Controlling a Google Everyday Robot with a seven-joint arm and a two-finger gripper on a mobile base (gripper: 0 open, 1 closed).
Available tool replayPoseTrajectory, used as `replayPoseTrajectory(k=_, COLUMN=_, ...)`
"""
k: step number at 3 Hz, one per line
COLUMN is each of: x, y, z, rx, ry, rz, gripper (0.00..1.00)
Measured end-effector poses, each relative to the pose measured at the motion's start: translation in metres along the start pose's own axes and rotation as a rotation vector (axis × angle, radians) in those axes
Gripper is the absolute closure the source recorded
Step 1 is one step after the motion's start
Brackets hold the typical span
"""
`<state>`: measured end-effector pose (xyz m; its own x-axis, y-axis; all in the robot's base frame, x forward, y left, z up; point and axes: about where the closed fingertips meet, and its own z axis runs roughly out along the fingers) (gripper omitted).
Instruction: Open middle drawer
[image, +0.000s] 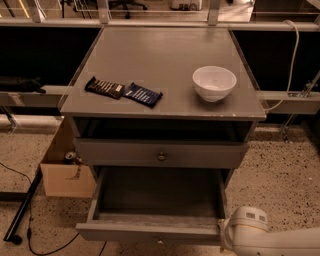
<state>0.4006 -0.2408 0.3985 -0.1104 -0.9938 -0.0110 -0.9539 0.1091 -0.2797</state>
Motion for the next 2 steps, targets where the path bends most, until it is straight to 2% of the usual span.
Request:
replayPoseTrajectory(k=1, x=-0.0001, y=0.0001, z=0.0001, rx=0.0, ry=0.0, rz=0.0, gripper=0.0)
replayPoseTrajectory(k=2, x=-0.0001, y=0.0001, z=0.0001, rx=0.0, ry=0.0, rz=0.0, gripper=0.0)
